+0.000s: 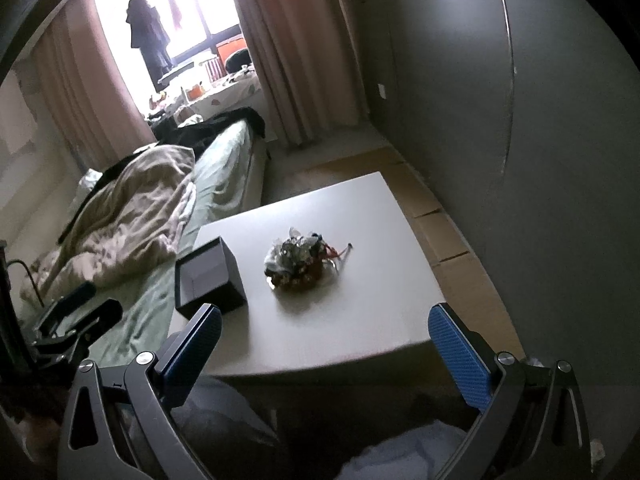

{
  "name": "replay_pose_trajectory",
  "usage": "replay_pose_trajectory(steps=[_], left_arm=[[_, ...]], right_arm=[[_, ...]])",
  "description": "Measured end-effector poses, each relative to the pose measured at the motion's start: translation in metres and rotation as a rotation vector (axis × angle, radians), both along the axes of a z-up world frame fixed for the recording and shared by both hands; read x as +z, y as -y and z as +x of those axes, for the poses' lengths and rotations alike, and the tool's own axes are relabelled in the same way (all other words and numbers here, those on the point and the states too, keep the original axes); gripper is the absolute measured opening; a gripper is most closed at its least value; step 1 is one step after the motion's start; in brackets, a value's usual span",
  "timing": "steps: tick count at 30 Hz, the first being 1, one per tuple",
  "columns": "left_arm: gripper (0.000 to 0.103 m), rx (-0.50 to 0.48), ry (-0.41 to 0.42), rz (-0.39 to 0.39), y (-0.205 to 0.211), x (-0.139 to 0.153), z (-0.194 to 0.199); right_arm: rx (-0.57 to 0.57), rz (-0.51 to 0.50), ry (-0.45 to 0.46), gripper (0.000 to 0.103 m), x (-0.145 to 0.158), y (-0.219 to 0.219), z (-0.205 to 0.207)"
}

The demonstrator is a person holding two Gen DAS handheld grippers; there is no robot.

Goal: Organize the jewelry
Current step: 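Reach the left tool to the jewelry pile and grasp the silver chain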

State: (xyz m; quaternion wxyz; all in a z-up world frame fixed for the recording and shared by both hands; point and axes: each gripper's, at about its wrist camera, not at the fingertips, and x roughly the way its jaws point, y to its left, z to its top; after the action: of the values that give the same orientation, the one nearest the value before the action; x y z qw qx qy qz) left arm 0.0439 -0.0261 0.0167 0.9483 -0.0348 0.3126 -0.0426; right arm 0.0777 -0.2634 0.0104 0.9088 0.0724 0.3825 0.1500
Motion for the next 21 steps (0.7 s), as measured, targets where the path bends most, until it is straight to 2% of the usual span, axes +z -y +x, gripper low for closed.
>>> replay_pose_trajectory(steps=[4,9,17,18,21], left_arm=[[0.101,-0.025,-0.010,-0.001,0.000,-0.001,0.018],[0.086,-0.069,-0.067,-0.005,0.001,-0.009,0.048],[0.069,-0.141,-0.154,-0.042,0.003,-0.023,0.096],[0.064,-0.152,-0.169,-0.050,0.003,-0.025,0.102],[0.057,-0.179,-0.213,-0.054,0.007,-0.034,0.121]], right_arm=[[-0.008,0.029,-0.011,0.103,-0.005,-0.001,0.020],[-0.028,0.092,-0.043,0.101,-0.012,0.002,0.051],[-0.077,0.213,-0.100,0.099,-0.023,0.012,0.098],[-0.081,0.219,-0.102,0.096,-0.025,0.013,0.101],[-0.086,0.240,-0.121,0.083,-0.042,0.019,0.109]])
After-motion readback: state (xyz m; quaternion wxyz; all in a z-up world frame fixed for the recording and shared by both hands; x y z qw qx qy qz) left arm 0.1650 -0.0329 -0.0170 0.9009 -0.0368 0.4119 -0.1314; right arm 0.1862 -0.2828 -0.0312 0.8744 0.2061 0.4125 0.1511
